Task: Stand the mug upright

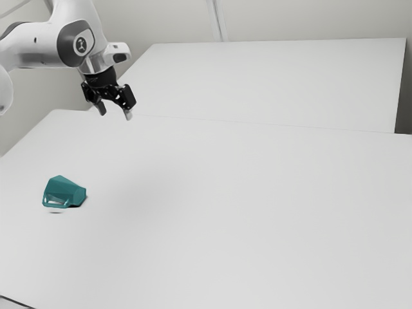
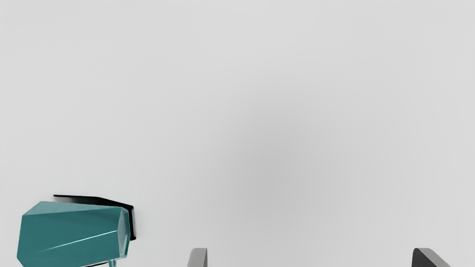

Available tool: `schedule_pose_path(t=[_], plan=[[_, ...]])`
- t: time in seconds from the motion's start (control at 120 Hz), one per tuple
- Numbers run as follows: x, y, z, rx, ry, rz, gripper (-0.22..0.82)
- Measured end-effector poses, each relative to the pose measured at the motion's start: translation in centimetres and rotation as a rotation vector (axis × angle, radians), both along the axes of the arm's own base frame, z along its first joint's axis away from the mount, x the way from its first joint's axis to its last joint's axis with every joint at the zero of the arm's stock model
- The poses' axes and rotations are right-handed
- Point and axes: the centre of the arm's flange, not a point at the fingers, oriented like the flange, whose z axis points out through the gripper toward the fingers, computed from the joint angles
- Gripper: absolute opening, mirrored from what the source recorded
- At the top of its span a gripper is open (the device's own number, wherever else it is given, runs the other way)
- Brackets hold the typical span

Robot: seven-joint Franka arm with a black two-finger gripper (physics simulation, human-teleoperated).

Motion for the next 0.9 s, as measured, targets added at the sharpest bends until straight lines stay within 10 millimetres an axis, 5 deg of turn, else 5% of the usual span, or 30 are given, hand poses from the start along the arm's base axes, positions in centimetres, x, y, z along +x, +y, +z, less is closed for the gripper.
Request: schedule_pose_path(t=[0.175, 0.475, 0.667, 0.9], plan=[[-0.4, 0.8, 0.5, 0.002, -0.014, -0.014, 0.6], [-3.9, 15.7, -0.3, -0.063, -0.017, 0.164, 0.6], [-6.3, 23.8, -5.1, -0.191, 0.007, 0.247, 0.6], [-9.0, 30.9, -12.0, -0.337, 0.033, 0.294, 0.6]])
